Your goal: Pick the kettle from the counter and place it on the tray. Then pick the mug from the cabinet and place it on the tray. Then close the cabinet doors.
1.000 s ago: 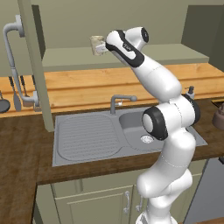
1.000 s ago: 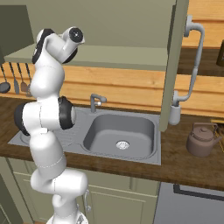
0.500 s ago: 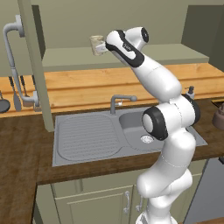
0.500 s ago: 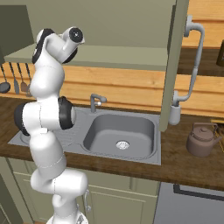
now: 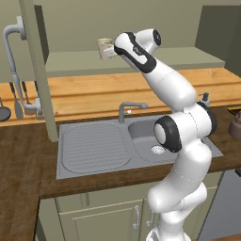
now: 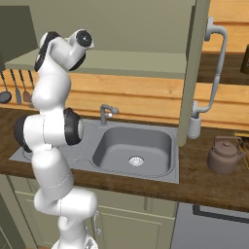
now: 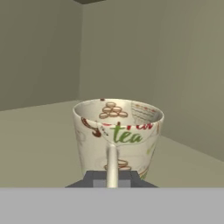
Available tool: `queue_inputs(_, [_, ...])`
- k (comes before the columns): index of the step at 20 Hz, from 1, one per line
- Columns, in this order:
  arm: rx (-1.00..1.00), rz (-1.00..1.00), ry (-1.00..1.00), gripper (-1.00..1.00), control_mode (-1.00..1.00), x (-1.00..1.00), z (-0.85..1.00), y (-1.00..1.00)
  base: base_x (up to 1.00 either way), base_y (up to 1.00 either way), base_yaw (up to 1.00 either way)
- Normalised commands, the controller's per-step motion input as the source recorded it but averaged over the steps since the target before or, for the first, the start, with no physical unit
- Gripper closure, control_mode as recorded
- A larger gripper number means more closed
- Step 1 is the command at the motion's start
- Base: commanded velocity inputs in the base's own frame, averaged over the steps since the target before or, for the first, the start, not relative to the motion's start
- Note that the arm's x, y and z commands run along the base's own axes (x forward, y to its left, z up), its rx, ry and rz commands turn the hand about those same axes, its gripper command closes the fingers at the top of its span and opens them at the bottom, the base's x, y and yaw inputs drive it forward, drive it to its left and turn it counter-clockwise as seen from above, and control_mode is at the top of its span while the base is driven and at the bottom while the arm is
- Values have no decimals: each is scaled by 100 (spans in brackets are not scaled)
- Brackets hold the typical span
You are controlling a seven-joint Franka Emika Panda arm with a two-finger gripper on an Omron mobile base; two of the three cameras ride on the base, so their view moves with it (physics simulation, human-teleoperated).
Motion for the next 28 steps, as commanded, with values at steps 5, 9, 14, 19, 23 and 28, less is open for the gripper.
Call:
queue_inputs(5, [1, -1, 0, 100, -100, -67, -2, 0, 0, 0, 0])
queue_inputs(9, [12, 0, -2, 100, -100, -96, -18, -10, 0, 0, 0])
queue_inputs(14, [23, 0, -8, 100, -100, -100, -24, -16, 0, 0, 0])
queue_inputs(19, [7, -2, -17, 100, -100, -90, 13, -8, 0, 0, 0])
queue_inputs(23, [0, -2, -5, 100, -100, -70, 24, -14, 0, 0, 0])
queue_inputs(28, [1, 0, 5, 100, -100, -73, -4, -23, 0, 0, 0])
